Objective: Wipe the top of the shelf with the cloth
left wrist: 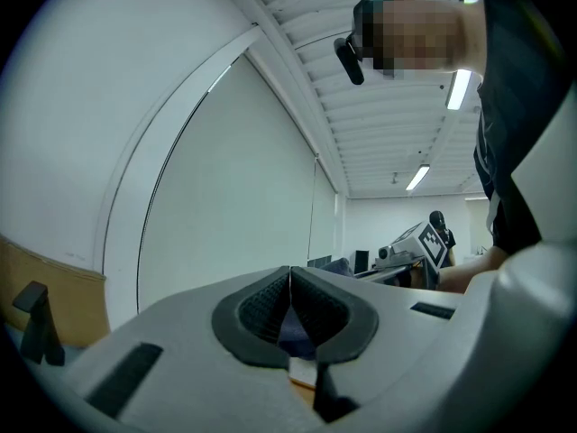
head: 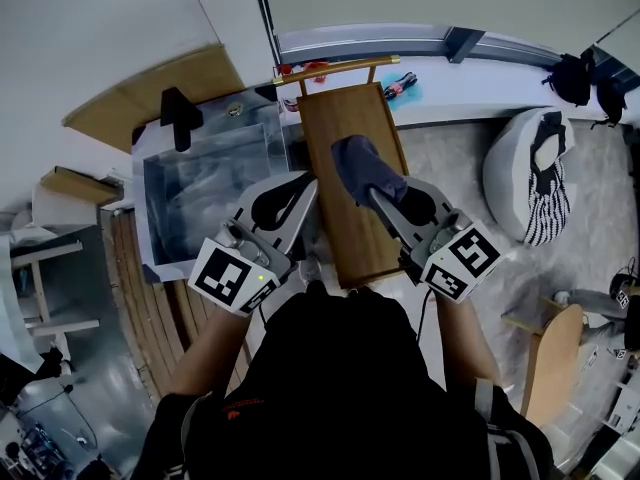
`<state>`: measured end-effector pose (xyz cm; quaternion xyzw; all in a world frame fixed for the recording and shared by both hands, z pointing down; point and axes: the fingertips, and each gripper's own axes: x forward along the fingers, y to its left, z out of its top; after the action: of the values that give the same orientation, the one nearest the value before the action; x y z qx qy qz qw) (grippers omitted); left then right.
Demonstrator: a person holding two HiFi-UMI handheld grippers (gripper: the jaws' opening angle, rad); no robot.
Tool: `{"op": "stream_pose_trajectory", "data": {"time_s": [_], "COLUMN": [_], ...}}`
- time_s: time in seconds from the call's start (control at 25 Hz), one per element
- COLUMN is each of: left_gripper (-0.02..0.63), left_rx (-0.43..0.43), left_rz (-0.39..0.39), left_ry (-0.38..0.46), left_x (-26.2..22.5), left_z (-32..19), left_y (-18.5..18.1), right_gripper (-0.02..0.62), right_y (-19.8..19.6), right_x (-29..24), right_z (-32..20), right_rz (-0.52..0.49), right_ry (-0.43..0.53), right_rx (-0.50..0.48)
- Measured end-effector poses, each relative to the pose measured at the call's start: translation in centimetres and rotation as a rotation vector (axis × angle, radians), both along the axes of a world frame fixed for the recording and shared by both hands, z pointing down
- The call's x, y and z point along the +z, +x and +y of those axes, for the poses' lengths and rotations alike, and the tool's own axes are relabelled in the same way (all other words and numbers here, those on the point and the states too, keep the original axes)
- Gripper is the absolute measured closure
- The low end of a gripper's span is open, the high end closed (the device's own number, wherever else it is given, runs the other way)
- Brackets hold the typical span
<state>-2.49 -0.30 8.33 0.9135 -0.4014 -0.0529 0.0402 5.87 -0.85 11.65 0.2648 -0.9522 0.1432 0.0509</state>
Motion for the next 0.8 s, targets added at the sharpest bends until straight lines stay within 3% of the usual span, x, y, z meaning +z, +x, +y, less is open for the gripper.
{"op": "stream_pose_trajectory", "data": {"time_s": [0.8], "left_gripper": [0.583], "left_rx": [0.006], "left_rz": [0.011], "left_ry": [-0.015], "left_x": [0.8], "left_z": [-0.3], "left_y": [-0.8], "right_gripper": [0.535], "right_y": [-1.9], "right_x": [0.5], "right_z": [-0.4], "right_rz": [0.021], "right_ry": [-0.014], "right_rx": [-0.02]}}
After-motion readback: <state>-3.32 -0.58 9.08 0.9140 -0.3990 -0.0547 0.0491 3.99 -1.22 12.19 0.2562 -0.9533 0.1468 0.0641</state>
